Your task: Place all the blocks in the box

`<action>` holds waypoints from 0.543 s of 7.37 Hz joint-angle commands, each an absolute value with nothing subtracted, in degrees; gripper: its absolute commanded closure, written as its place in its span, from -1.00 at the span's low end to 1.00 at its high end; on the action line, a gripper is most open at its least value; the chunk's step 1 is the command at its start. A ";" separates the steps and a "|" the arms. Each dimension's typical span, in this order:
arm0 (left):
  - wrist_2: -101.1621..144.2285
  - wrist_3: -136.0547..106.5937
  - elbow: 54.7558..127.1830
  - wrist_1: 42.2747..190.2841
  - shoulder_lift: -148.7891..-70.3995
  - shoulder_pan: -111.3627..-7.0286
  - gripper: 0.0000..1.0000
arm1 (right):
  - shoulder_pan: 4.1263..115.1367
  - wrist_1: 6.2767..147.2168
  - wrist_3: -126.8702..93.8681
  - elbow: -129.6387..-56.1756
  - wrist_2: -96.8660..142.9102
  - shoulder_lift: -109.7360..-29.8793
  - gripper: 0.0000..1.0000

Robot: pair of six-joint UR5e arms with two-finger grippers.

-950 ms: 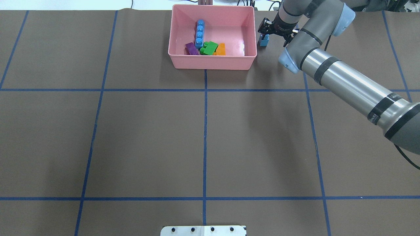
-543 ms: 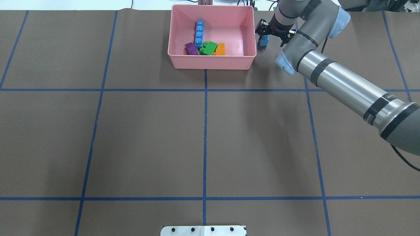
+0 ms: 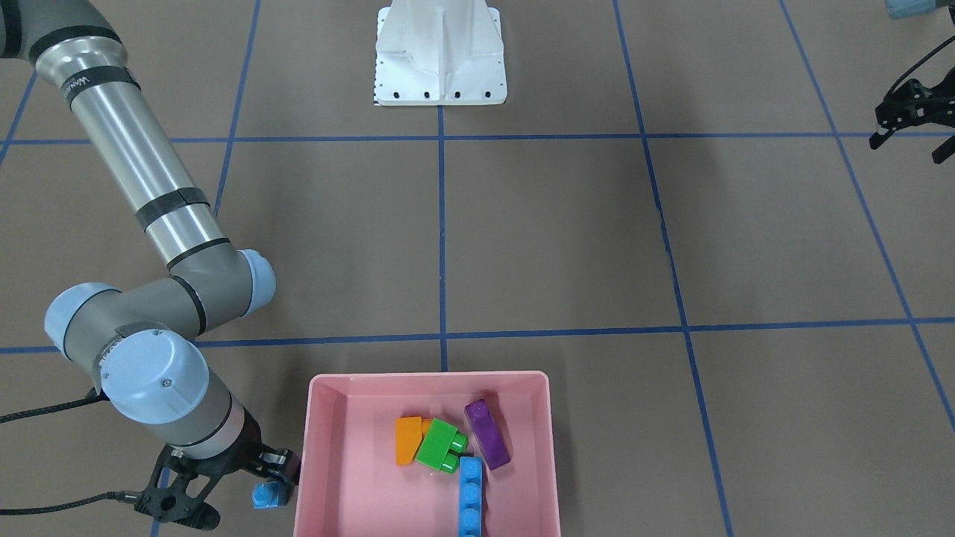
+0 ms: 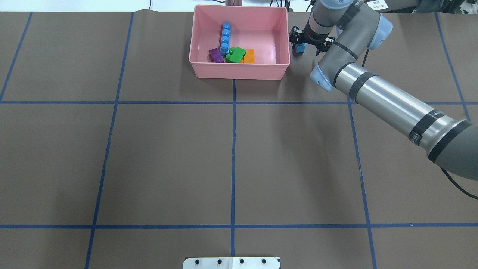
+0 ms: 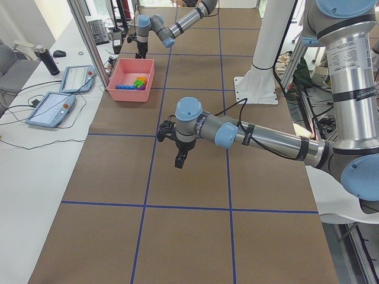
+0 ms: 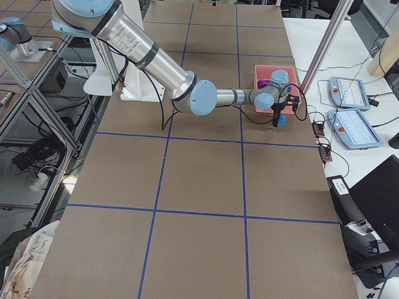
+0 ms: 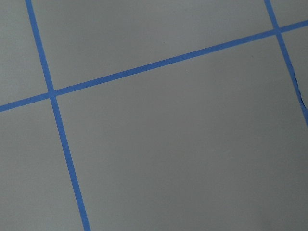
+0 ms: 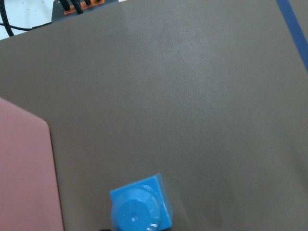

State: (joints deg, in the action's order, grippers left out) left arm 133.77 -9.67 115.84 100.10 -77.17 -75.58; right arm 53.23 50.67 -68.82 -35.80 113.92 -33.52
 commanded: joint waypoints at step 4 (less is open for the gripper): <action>133.68 -9.67 117.59 100.11 -75.94 -75.67 -1.00 | 53.61 49.92 -68.99 -35.24 113.91 -33.22 1.00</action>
